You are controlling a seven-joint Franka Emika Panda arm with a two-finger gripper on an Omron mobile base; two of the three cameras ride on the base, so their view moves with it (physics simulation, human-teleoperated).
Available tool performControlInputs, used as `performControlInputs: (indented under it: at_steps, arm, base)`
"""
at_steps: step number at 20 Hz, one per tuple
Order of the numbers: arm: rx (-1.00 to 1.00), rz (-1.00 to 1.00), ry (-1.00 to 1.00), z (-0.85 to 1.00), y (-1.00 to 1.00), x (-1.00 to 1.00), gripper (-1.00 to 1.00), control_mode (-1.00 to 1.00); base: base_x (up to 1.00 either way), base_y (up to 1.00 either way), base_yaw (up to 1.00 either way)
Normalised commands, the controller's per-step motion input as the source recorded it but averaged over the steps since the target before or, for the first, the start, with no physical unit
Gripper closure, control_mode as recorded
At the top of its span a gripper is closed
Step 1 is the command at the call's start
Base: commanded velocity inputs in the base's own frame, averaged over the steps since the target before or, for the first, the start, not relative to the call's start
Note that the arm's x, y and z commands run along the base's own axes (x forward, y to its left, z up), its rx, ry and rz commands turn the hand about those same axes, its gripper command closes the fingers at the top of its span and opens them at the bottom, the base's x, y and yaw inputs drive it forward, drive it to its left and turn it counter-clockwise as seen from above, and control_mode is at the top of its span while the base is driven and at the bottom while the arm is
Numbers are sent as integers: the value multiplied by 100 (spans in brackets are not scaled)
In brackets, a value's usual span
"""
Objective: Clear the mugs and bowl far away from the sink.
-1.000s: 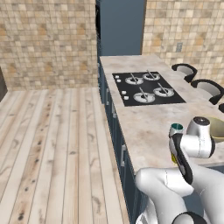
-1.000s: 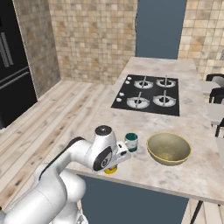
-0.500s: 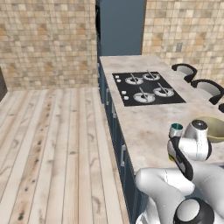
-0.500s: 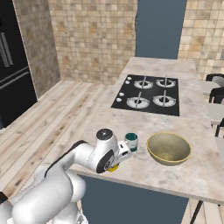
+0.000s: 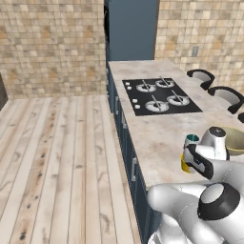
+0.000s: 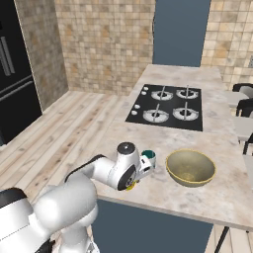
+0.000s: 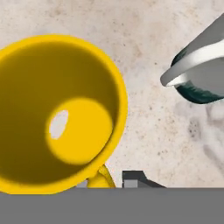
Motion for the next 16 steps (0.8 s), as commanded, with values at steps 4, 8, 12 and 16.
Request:
performControlInputs:
  at_steps: [4, 8, 12, 16]
  arm:
    - [0, 0, 0, -30, 0, 19, -100, -100]
    - [0, 0, 0, -1, 0, 0, -100, -100]
    - [0, 1, 0, 2, 2, 0, -100, -100]
    - [0, 1, -3, 14, 0, -27, -100, -100]
  base:
    - [0, 0, 0]
    - [0, 0, 0]
    - [0, 0, 0]
    - [0, 0, 0]
